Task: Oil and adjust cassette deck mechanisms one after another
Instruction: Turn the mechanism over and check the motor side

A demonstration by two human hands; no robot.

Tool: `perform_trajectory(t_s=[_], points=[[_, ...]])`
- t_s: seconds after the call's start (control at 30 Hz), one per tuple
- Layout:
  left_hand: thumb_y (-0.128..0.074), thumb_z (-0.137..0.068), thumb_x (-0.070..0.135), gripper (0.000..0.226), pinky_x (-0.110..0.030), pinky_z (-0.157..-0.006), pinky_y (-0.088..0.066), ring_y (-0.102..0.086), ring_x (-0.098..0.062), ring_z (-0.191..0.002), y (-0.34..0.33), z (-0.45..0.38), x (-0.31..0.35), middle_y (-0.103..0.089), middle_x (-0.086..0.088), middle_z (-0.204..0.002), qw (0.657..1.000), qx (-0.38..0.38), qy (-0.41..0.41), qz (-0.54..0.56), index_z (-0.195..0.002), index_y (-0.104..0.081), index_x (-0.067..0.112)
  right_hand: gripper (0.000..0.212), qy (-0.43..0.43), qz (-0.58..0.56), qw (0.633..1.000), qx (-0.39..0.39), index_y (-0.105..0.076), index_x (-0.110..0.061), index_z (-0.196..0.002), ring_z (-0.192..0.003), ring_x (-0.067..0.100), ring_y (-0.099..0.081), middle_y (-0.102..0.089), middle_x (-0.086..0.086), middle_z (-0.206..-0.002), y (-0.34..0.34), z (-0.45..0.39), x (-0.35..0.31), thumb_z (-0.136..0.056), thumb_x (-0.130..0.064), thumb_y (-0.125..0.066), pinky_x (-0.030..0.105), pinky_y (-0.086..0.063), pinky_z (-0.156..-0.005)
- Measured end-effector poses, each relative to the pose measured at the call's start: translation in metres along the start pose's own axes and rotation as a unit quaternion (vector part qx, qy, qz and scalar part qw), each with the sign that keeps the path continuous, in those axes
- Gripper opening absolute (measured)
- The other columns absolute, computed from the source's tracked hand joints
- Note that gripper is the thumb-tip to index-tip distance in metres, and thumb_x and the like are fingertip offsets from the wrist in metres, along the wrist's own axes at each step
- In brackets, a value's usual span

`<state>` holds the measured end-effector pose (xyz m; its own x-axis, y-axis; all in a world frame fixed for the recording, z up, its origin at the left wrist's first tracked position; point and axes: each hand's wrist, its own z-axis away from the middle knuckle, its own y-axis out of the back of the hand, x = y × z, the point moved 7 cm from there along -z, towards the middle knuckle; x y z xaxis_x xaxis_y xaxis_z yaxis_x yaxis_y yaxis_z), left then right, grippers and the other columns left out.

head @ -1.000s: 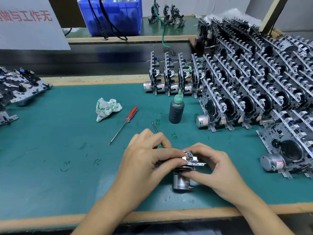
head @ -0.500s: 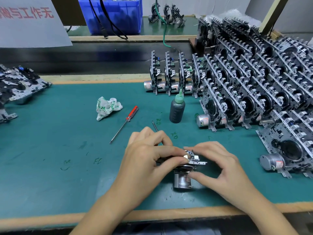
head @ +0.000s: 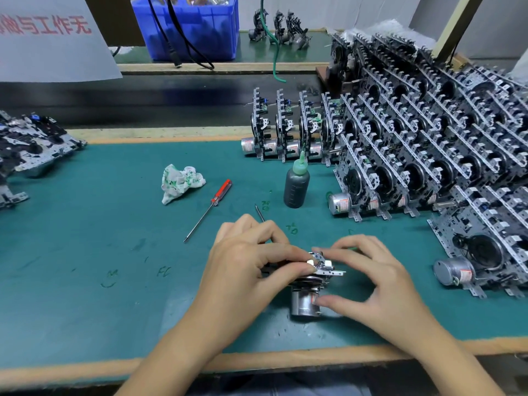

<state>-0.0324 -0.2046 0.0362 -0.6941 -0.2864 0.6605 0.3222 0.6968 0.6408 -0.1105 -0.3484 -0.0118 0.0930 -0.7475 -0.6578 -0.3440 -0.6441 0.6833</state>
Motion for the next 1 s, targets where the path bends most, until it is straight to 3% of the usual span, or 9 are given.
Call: perform_trajectory(t_s=[0.1,0.23,0.6,0.67,0.77,0.87,1.0], points=[[-0.056,-0.080,0.048,0.024,-0.026,-0.073,-0.029,-0.039,-0.006,-0.072,-0.001,0.001,-0.002,-0.056,0.015,-0.070,1.000,-0.004,0.007,0.003,-0.084,-0.076,0.034,0.051,-0.029,-0.127,0.991,-0.034,-0.062,-0.046,-0.114,-0.105,0.012,-0.055,-0.058,-0.015,-0.104,-0.013,-0.009,-0.002,-0.064,-0.047,-0.074,0.013,-0.037,-0.091],[-0.056,-0.080,0.049,0.024,-0.026,-0.074,-0.029,-0.040,-0.006,-0.073,-0.001,0.001,-0.002,-0.056,0.014,-0.070,1.000,-0.008,0.017,0.013,-0.084,-0.075,0.036,0.034,-0.041,-0.256,0.965,-0.029,-0.068,-0.040,-0.094,-0.098,0.012,-0.061,-0.063,-0.014,-0.097,-0.022,-0.014,-0.006,-0.062,-0.033,-0.077,0.017,-0.044,-0.087],[-0.056,-0.079,0.050,0.024,-0.025,-0.073,-0.031,-0.039,-0.003,-0.074,-0.002,0.001,-0.006,-0.055,0.012,-0.073,0.999,-0.013,0.021,0.023,-0.085,-0.075,0.038,0.031,-0.078,-0.294,0.952,-0.043,-0.074,-0.030,-0.089,-0.090,0.009,-0.064,-0.065,-0.009,-0.094,-0.024,-0.013,-0.005,-0.063,-0.016,-0.079,0.016,-0.046,-0.082],[-0.056,-0.079,0.051,0.024,-0.027,-0.074,-0.031,-0.039,-0.004,-0.074,-0.002,0.002,-0.006,-0.055,0.013,-0.072,0.999,-0.013,0.023,0.025,-0.084,-0.075,0.037,0.033,-0.080,-0.243,0.965,-0.050,-0.073,-0.034,-0.096,-0.100,0.009,-0.061,-0.064,-0.012,-0.100,-0.019,-0.008,-0.006,-0.064,-0.029,-0.080,0.016,-0.043,-0.088],[-0.056,-0.078,0.052,0.025,-0.023,-0.075,-0.030,-0.041,-0.005,-0.075,-0.002,-0.001,-0.007,-0.057,0.012,-0.073,0.999,-0.013,0.028,0.032,-0.083,-0.075,0.037,0.044,-0.013,-0.006,1.000,0.000,-0.068,-0.031,-0.113,-0.104,0.003,-0.053,-0.062,-0.021,-0.102,0.001,-0.002,-0.007,-0.073,-0.052,-0.064,0.013,-0.037,-0.091],[-0.056,-0.077,0.053,0.025,-0.024,-0.074,-0.031,-0.041,-0.005,-0.075,-0.002,0.000,-0.007,-0.058,0.011,-0.075,0.999,-0.009,0.025,0.035,-0.083,-0.075,0.038,0.043,0.027,0.082,0.996,0.016,-0.073,-0.016,-0.103,-0.095,0.006,-0.052,-0.065,-0.015,-0.098,0.005,0.005,-0.008,-0.079,-0.049,-0.058,0.022,-0.043,-0.086],[-0.056,-0.078,0.051,0.025,-0.025,-0.074,-0.031,-0.040,-0.003,-0.075,-0.002,0.001,-0.006,-0.056,0.014,-0.072,0.999,-0.003,0.024,0.032,-0.083,-0.075,0.037,0.040,0.053,0.146,0.988,0.011,-0.074,-0.015,-0.097,-0.090,0.010,-0.054,-0.066,-0.012,-0.096,0.001,0.012,-0.008,-0.081,-0.047,-0.057,0.028,-0.049,-0.077]])
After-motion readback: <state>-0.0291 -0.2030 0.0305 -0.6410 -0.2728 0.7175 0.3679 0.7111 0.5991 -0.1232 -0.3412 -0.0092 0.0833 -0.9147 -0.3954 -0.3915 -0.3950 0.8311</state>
